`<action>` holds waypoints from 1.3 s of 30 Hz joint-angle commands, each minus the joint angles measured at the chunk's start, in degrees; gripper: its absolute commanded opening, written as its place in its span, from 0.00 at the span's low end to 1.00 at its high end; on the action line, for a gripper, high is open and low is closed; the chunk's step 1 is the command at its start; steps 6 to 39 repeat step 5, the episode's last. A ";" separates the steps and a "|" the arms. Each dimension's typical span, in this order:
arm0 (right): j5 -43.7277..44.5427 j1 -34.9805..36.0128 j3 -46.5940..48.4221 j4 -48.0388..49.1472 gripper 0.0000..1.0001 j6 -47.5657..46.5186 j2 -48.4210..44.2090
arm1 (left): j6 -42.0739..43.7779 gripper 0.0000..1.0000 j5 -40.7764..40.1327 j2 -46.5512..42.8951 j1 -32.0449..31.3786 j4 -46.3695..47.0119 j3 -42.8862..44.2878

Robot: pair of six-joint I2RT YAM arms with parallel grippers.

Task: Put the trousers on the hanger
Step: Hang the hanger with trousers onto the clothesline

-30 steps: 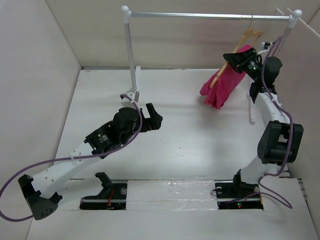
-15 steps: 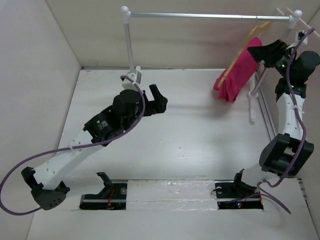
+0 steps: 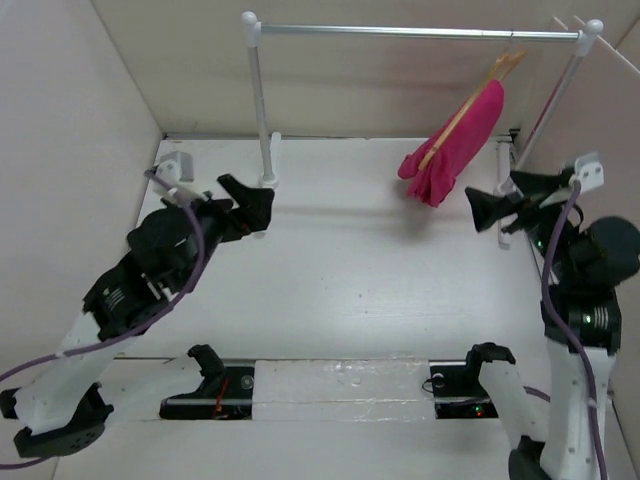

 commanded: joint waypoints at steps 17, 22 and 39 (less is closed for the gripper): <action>21.21 6.91 -11.63 -21.24 1.00 -8.64 -19.23 | -4.97 0.99 3.88 -10.91 -0.01 -2.64 -12.46; 21.21 6.91 -11.63 -21.24 1.00 -8.64 -19.23 | -4.97 0.99 3.88 -10.91 -0.01 -2.64 -12.46; 21.21 6.91 -11.63 -21.24 1.00 -8.64 -19.23 | -4.97 0.99 3.88 -10.91 -0.01 -2.64 -12.46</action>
